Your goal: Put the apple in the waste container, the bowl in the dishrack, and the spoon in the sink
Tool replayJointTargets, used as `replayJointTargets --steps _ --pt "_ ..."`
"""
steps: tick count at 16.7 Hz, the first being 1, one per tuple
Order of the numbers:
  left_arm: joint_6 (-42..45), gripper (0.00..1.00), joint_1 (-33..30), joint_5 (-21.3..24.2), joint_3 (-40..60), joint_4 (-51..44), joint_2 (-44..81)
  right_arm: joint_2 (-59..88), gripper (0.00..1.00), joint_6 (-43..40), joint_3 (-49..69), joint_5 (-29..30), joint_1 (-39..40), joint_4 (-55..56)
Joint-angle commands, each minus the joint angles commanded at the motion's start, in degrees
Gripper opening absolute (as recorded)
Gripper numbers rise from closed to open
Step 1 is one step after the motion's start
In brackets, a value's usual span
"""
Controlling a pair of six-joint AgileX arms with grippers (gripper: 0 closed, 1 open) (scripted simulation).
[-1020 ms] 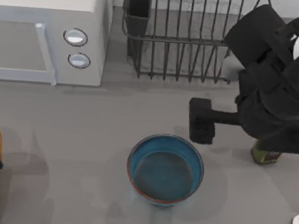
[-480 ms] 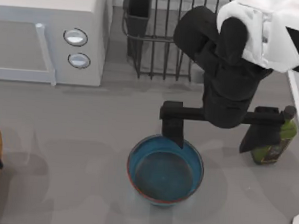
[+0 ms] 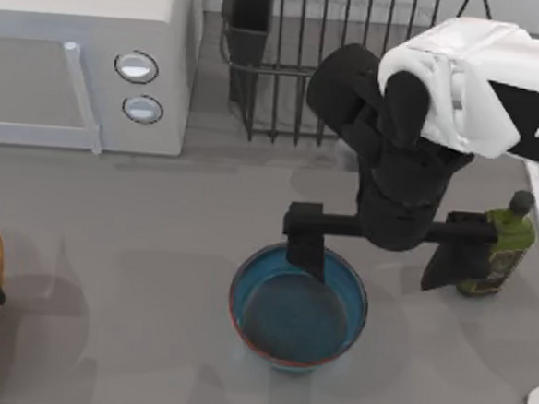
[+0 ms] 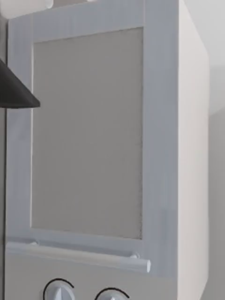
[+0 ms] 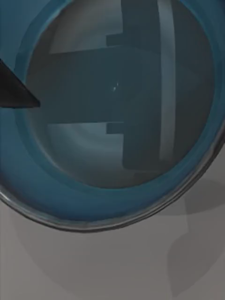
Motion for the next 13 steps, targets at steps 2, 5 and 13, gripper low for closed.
replayJointTargets --steps 2,5,13 --pt "0.0 1.0 0.0 0.0 0.0 0.0 0.0 1.6 1.0 0.1 -3.9 0.0 0.1 6.1" --pt "0.0 1.0 0.0 0.0 0.0 0.0 0.0 3.6 1.0 0.3 -8.8 0.0 0.2 12.9" --pt "0.0 1.0 0.0 0.0 0.0 0.0 0.0 4.1 0.77 0.3 -10.2 0.0 0.2 14.4"
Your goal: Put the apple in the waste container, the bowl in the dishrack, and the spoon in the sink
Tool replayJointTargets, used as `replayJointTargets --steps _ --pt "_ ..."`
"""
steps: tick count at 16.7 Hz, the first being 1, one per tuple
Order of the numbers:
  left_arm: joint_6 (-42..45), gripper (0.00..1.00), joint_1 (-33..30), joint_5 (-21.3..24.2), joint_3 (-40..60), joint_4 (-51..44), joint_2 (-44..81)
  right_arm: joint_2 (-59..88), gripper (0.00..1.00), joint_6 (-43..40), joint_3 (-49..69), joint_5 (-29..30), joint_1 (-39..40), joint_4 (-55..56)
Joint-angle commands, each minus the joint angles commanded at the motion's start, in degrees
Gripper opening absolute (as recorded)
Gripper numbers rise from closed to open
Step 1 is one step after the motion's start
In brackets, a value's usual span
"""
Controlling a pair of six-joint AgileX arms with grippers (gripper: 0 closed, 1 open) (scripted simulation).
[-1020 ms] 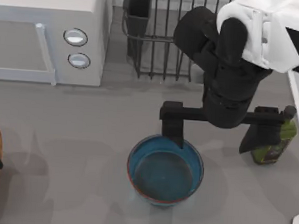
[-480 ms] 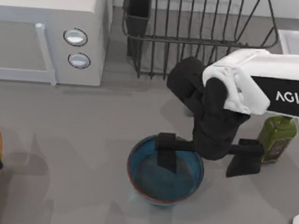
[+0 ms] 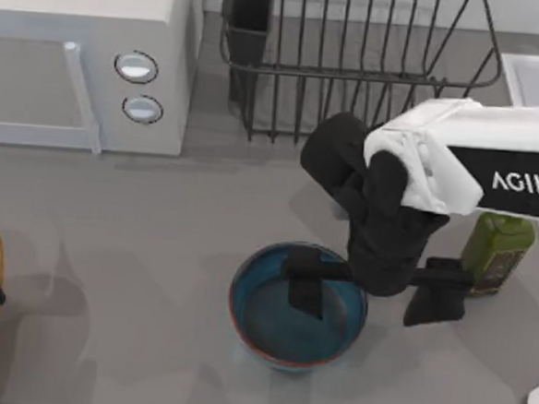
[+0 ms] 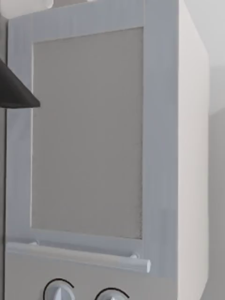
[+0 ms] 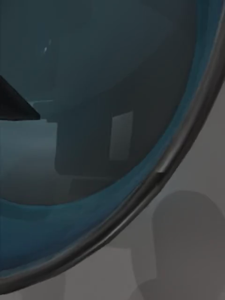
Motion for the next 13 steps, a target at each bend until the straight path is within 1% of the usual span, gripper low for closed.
replayJointTargets --steps 10,11,13 --pt "0.0 1.0 0.0 0.0 0.0 0.0 0.0 0.0 0.02 0.0 0.0 0.0 0.0 0.0" --pt "0.0 1.0 0.0 0.0 0.0 0.0 0.0 0.0 0.0 0.0 0.0 0.0 0.0 0.0" --pt "0.0 1.0 0.0 0.0 0.0 0.0 0.0 0.0 0.0 0.0 0.0 0.0 0.0 0.0"
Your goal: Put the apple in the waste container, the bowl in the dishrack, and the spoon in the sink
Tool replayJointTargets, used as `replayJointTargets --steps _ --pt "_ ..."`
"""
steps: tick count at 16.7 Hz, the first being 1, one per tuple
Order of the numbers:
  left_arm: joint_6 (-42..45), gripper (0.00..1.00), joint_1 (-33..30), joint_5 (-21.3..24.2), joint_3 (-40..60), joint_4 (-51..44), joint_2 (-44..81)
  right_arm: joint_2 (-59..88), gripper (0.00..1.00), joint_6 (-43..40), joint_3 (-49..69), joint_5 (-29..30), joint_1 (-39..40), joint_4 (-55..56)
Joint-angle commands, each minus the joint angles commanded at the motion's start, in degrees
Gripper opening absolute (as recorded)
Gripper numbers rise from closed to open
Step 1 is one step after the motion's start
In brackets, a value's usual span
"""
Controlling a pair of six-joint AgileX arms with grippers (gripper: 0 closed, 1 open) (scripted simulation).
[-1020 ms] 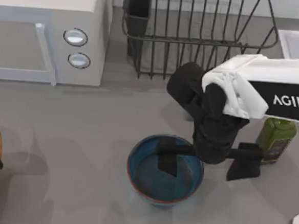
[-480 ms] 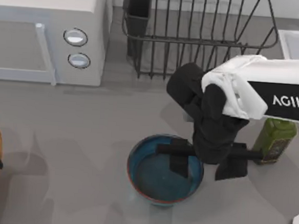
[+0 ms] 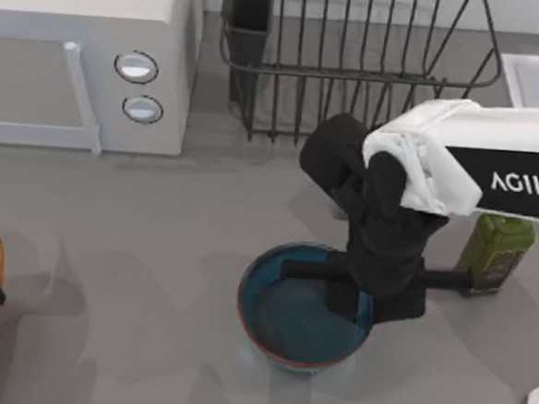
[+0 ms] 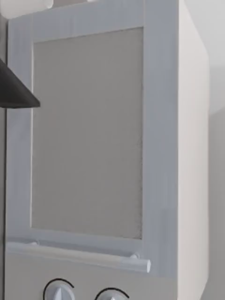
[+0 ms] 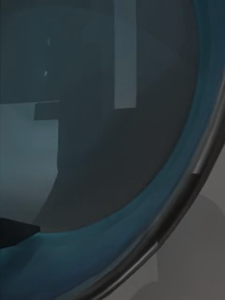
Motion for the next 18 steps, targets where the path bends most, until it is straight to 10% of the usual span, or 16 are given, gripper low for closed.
replayJointTargets --steps 18 --pt "0.0 1.0 0.0 0.0 0.0 0.0 0.0 -5.9 0.0 -0.2 15.5 0.0 -0.2 -21.3"
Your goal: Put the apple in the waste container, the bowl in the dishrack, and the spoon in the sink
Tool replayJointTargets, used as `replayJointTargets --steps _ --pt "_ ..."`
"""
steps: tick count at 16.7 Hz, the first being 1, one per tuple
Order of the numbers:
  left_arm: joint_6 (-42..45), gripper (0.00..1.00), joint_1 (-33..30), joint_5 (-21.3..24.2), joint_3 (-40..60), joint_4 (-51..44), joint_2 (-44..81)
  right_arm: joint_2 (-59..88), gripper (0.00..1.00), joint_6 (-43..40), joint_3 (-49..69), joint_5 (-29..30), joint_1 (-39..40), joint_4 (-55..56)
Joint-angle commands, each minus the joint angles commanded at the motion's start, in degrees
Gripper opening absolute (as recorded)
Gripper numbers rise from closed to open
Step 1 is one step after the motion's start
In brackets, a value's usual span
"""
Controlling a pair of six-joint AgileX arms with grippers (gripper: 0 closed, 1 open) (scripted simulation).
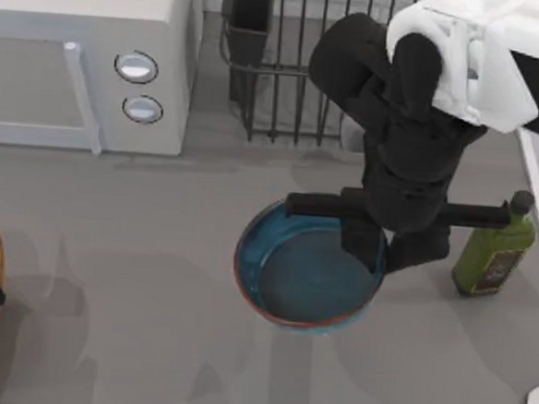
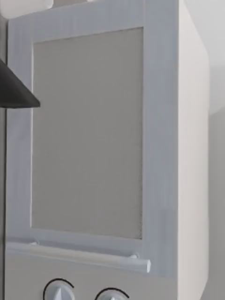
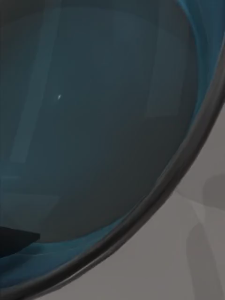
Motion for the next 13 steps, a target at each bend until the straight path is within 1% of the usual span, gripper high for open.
replayJointTargets --steps 4,6,9,13 --pt "0.0 1.0 0.0 0.0 0.0 0.0 0.0 0.2 0.0 0.0 -0.2 0.1 0.2 0.3" --pt "0.0 1.0 0.0 0.0 0.0 0.0 0.0 -0.7 0.0 -1.9 -0.3 1.9 2.1 2.2" --pt "0.0 1.0 0.0 0.0 0.0 0.0 0.0 -3.6 0.0 -8.0 -0.7 9.1 6.0 9.3" --pt "0.0 1.0 0.0 0.0 0.0 0.0 0.0 -9.4 0.0 -14.7 -2.3 22.5 8.4 24.0"
